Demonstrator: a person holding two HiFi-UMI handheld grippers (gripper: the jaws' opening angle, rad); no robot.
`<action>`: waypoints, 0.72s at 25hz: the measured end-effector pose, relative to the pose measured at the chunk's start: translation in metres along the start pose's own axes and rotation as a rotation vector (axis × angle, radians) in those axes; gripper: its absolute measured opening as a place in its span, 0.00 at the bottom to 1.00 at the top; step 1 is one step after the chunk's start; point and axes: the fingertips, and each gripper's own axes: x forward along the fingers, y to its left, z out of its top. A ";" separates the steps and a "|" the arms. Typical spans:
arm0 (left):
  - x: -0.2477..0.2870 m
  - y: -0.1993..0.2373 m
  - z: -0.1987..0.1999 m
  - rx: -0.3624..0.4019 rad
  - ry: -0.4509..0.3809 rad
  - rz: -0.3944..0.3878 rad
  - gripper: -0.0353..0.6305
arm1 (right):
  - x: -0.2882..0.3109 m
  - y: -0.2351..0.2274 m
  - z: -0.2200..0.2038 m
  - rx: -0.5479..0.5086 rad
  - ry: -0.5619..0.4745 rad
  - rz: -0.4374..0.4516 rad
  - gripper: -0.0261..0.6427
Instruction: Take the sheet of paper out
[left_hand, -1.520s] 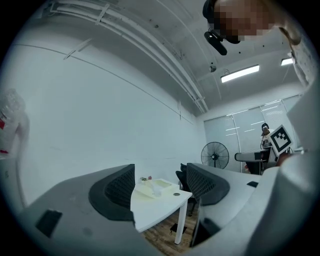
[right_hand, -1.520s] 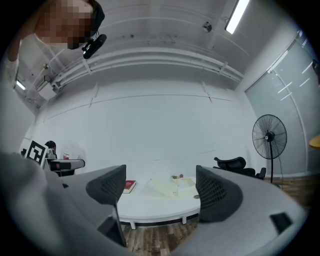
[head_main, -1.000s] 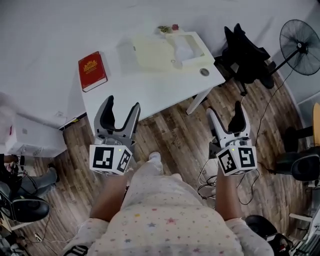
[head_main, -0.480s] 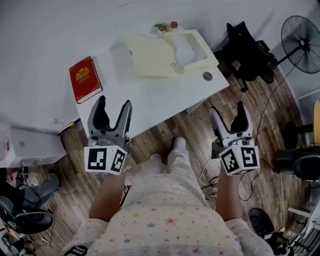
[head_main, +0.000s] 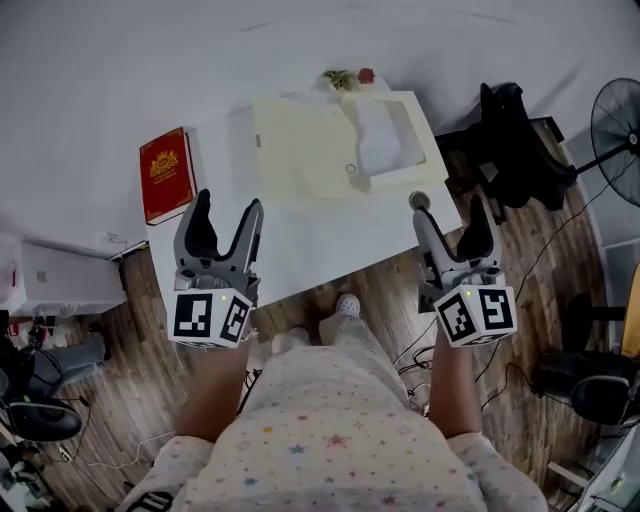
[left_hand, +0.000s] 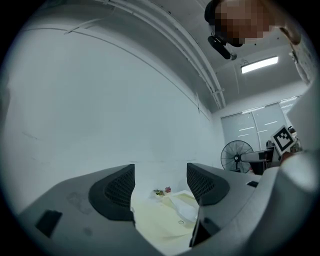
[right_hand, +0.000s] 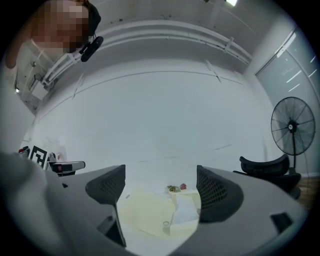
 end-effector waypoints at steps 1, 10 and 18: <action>0.008 0.000 -0.001 0.001 -0.002 0.020 0.50 | 0.011 -0.007 0.002 -0.002 0.000 0.021 0.68; 0.060 -0.005 -0.012 0.014 0.011 0.139 0.50 | 0.085 -0.061 -0.001 -0.015 0.049 0.135 0.68; 0.100 0.018 -0.026 -0.006 0.035 0.128 0.50 | 0.136 -0.055 -0.014 -0.003 0.080 0.153 0.68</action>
